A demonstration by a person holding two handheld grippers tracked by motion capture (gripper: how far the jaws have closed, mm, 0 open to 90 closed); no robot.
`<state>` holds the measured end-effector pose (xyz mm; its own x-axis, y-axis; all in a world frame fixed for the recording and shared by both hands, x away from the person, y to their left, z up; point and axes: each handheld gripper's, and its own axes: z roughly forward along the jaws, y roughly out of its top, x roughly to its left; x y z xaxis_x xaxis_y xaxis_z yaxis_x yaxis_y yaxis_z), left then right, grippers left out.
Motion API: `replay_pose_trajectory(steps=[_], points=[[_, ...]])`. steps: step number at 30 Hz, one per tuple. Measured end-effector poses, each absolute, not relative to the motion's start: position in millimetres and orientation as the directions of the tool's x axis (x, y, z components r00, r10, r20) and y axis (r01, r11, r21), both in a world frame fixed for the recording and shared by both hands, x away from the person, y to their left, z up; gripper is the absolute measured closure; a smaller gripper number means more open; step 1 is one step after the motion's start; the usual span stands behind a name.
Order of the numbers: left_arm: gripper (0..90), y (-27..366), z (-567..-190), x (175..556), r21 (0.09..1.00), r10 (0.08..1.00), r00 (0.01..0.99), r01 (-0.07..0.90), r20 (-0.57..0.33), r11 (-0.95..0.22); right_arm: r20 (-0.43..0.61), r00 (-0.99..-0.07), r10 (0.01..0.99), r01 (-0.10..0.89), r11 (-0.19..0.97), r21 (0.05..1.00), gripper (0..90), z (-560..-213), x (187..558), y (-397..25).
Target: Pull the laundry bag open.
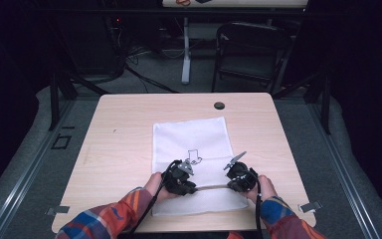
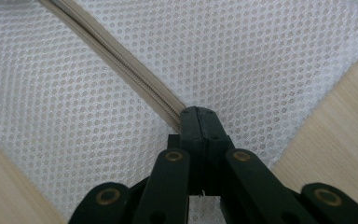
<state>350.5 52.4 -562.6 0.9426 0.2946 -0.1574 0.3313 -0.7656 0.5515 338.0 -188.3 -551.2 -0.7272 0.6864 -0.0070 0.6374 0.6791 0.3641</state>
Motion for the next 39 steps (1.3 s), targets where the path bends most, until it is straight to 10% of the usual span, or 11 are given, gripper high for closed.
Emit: replay_pose_trajectory(steps=[39], points=[[82.7, 94, -557, 352, 0.501, 0.437, 0.884, 0.457, -0.164, -0.735, 0.053, -0.733, 0.679, 0.647, 0.670, 0.363, 90.0, -552, 336, -190]])
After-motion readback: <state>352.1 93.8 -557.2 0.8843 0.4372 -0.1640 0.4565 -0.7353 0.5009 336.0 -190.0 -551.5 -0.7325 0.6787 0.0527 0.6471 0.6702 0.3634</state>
